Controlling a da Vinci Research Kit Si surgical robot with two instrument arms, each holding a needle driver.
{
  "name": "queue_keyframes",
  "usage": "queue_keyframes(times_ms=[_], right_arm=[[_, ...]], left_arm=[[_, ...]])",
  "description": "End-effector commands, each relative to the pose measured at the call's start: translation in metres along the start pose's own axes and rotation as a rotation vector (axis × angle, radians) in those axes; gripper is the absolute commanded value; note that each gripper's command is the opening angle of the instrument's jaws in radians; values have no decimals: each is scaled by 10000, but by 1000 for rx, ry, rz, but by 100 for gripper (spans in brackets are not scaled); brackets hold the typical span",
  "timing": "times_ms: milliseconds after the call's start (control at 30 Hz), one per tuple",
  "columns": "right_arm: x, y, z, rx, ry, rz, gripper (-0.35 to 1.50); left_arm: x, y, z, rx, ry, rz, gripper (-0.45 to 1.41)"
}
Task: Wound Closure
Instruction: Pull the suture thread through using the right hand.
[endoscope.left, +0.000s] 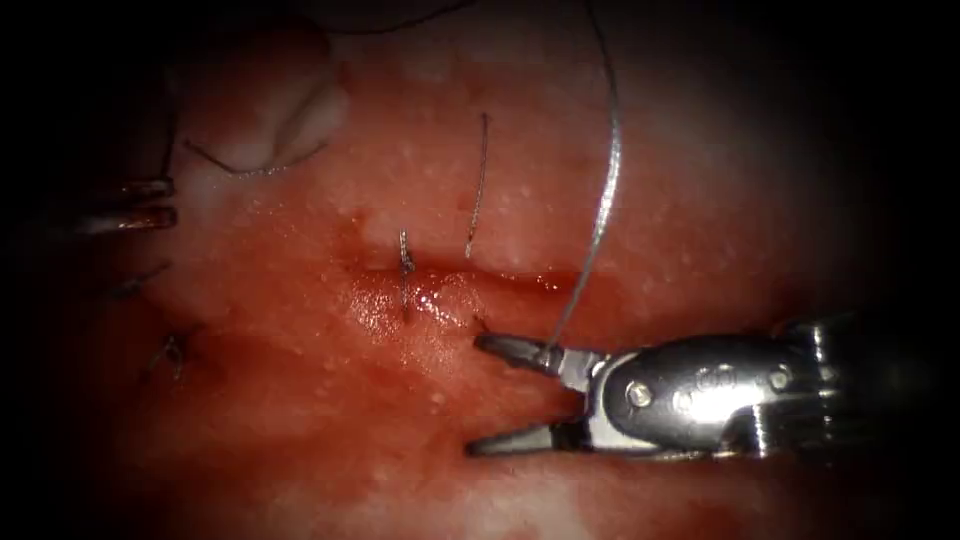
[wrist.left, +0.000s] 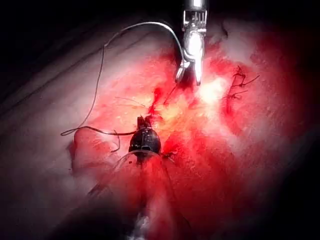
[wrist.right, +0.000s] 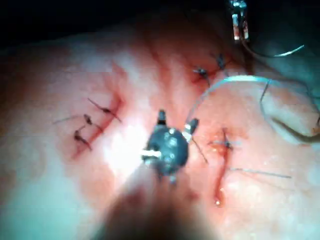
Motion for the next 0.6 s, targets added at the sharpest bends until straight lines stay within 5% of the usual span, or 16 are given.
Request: queue_keyframes(times_ms=[33, 400, 500, 600], right_arm=[[-8, 5, -3, 6, -11, -3, 114], [-36, 55, -59, 13, -87, 134, 120], [-48, 70, -76, 74, -182, 128, 108], [-60, 111, -71, -62, -72, 349, 99]], left_arm=[[-1, 2, 8, -1, 0, -1, -45], [1, 4, 5, -6, -8, -1, -45], [0, 4, 4, -7, -7, -1, -45], [1, 5, 8, -4, -11, -1, -45]])
